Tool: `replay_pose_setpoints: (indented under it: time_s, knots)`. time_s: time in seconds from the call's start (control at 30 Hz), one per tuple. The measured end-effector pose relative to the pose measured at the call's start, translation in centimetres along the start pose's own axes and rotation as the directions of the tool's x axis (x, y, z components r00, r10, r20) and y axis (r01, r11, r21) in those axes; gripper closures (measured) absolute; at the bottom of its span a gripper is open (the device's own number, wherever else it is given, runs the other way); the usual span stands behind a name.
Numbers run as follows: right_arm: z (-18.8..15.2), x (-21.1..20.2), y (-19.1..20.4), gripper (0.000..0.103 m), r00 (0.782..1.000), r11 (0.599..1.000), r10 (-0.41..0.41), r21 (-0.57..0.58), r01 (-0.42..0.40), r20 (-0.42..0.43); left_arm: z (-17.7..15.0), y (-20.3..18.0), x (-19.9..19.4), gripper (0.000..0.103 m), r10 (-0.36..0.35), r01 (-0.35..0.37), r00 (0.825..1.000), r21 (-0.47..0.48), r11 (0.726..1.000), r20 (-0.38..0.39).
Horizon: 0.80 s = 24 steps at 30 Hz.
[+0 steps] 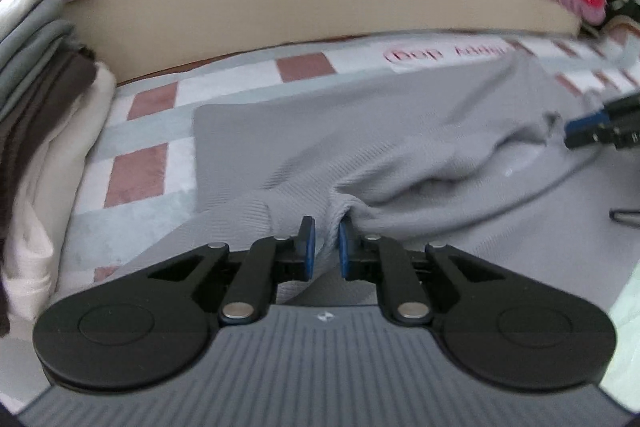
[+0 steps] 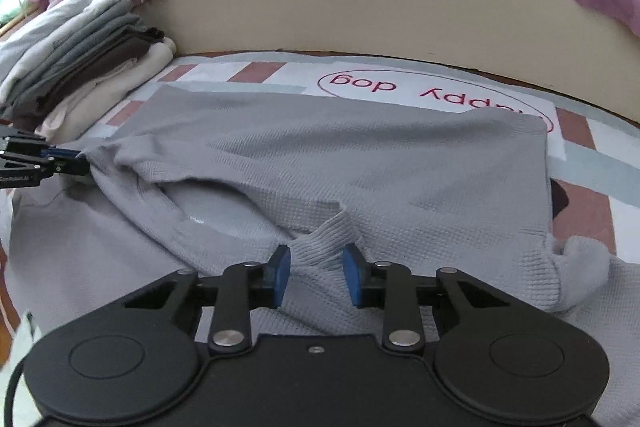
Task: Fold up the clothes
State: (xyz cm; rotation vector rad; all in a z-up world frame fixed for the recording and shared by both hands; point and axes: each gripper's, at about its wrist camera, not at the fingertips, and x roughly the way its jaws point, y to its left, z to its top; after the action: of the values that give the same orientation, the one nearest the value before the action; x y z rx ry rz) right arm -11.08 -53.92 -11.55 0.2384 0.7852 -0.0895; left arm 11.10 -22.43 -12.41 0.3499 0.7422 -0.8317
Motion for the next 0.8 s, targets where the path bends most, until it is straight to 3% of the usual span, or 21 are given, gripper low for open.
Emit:
replay_pose_setpoints:
  time_s: [0.07,0.13,0.2,0.23,0.27,0.3,0.33,0.43,0.5,0.57,0.63,0.73,0.8]
  knots:
    - [-0.1,-0.3,0.0,0.050,0.999,1.000,-0.030,-0.006,0.030,0.015,-0.1,0.5,0.2,0.091,-0.005,0.005,1.000,-0.024,1.000,-0.004]
    - [-0.5,-0.1,0.0,0.048,0.998,0.997,-0.070,-0.014,0.070,0.006,-0.3,0.6,0.6,0.090,-0.016,0.015,1.000,-0.034,0.999,-0.015]
    - [-1.0,0.4,-0.2,0.046,0.999,0.999,-0.048,-0.024,0.048,-0.005,-0.5,0.4,1.1,0.087,-0.031,0.030,0.999,-0.028,0.999,-0.033]
    - [-1.3,0.5,-0.2,0.054,1.000,0.999,-0.030,-0.036,0.030,0.001,-0.6,0.1,1.4,0.087,-0.026,0.026,0.999,-0.014,1.000,-0.042]
    - [-1.3,0.5,-0.2,0.081,1.000,0.998,-0.004,-0.057,0.004,0.005,-0.7,-0.3,1.7,0.087,-0.021,0.022,0.998,0.008,1.000,-0.051]
    - [-1.1,0.5,-0.3,0.092,1.000,0.998,0.015,-0.063,-0.015,0.006,-0.7,-0.5,1.8,0.088,-0.015,0.016,0.999,0.028,0.999,-0.048]
    - [-0.6,0.2,-0.5,0.095,0.999,0.998,0.028,-0.059,-0.027,0.021,-0.7,-0.8,1.9,0.097,-0.008,0.010,0.999,0.049,0.999,-0.045]
    - [2.2,-1.2,-1.2,0.099,0.990,0.997,0.031,-0.071,-0.021,0.135,1.4,0.2,1.4,0.098,0.012,-0.014,0.999,0.049,0.999,0.041]
    - [5.1,-1.6,-2.5,0.100,0.982,0.999,0.022,-0.037,-0.016,0.185,3.4,2.0,1.0,0.098,0.024,-0.022,0.993,-0.025,0.999,0.118]
    - [7.4,-1.1,-3.7,0.100,0.973,0.998,-0.050,-0.031,0.058,0.225,4.8,2.8,1.9,0.098,0.078,-0.070,0.989,-0.065,0.995,0.123]
    - [8.9,1.0,-4.4,0.100,0.976,0.987,-0.141,-0.048,0.151,0.166,5.0,1.2,3.4,0.098,0.138,-0.141,0.986,0.021,0.990,0.090]
    - [10.0,3.6,-4.7,0.098,0.972,0.970,-0.236,-0.055,0.237,0.018,3.5,-0.2,4.5,0.098,0.107,-0.109,0.993,0.047,0.993,0.050]
    - [11.1,2.9,-3.5,0.090,0.987,0.988,-0.155,-0.011,0.155,0.035,2.8,-0.7,4.9,0.098,0.081,-0.080,0.997,0.080,0.994,-0.016]
